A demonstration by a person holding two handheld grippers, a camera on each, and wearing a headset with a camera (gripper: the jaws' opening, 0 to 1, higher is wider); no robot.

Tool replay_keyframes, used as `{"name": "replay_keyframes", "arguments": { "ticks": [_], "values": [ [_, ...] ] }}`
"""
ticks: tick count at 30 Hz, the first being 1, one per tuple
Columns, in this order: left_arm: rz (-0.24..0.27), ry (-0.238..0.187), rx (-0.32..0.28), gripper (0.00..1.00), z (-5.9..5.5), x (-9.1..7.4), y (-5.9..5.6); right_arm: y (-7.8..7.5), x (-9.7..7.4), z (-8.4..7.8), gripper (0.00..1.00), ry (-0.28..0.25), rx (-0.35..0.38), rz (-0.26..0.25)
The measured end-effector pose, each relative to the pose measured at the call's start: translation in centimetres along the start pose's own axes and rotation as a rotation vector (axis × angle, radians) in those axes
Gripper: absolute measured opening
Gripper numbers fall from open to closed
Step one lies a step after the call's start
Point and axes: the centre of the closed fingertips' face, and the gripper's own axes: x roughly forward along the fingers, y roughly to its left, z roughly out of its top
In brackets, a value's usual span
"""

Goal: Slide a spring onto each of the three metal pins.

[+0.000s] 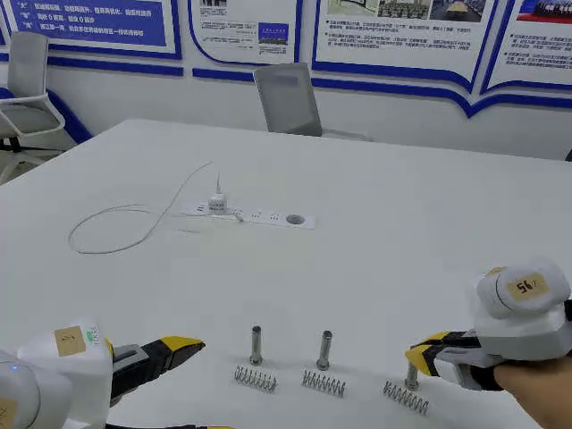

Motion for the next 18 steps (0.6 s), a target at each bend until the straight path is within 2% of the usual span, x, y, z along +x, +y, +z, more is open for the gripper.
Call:
{"name": "replay_keyframes", "arguments": {
  "ticks": [18],
  "values": [
    [-0.012,0.004,0.000,0.71,-0.20,0.16,-0.42,0.08,-0.14,-0.29,0.10,0.002,-0.012,0.003]
  ]
}}
